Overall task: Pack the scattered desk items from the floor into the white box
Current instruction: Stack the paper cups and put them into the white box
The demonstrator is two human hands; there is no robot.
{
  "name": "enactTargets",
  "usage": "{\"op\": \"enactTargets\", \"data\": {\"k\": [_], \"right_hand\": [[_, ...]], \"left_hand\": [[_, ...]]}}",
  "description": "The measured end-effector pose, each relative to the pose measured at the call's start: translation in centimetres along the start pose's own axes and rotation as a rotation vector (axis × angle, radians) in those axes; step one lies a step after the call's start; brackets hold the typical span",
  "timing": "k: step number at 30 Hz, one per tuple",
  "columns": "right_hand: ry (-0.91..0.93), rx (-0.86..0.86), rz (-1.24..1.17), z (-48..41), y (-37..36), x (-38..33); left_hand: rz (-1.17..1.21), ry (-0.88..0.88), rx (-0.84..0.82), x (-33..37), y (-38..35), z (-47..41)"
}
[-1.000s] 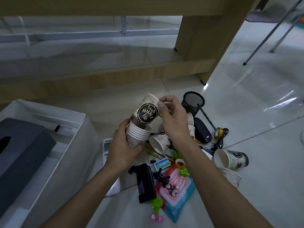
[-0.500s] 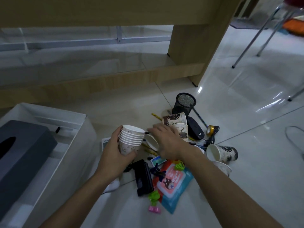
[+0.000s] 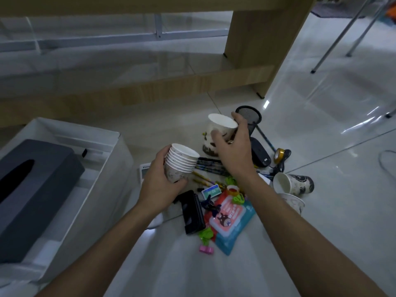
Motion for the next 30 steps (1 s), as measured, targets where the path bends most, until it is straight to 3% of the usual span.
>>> {"op": "enactTargets", "data": {"k": [3, 7, 13, 15, 17, 19, 22, 25, 30], "right_hand": [[-0.161, -0.067, -0.243, 0.7, -0.4, -0.6], [-0.140, -0.186, -0.122, 3.5, -3.1, 0.5], [-0.158, -0.168, -0.173, 4.6, 0.0, 3.7], [-0.114, -0.022, -0.007, 3.3, 2.7, 4.6], [-0.050, 0.110, 0.343, 1.3, 4.8, 5.4], [-0.025, 0.080, 0.648, -0.6, 5.1, 6.4], [-0.036, -0.105, 0.868, -2.3, 4.1, 8.2], [0.006, -0.101, 0.794, -3.0, 4.0, 7.9], [0.069, -0.071, 0.466, -2.3, 4.4, 5.8]], "left_hand": [[-0.003, -0.025, -0.025, 0.8, -0.5, -0.2], [0.038, -0.063, -0.046, 2.2, -1.4, -0.6], [-0.015, -0.045, -0.054, 2.5, -3.7, -0.6], [-0.051, -0.046, -0.072, 2.7, -4.8, -0.4], [-0.103, -0.071, -0.095, 2.7, -5.5, -0.5], [-0.144, -0.091, -0.113, 2.7, -5.9, -0.8], [-0.160, -0.097, -0.109, 2.5, -5.8, -1.2], [-0.153, -0.096, -0.077, 2.0, -5.5, -1.3], [-0.166, -0.074, -0.059, 1.3, -5.2, -1.1]]}}
Point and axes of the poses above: each hand's wrist, its own z-axis away from the middle knuckle, its own y-axis out of the back of the hand, x = y × z, the point moved 8 cm from there along -z, towards the middle knuckle, and after that the axes turned 9 degrees about -y, right-handed, at the moved point
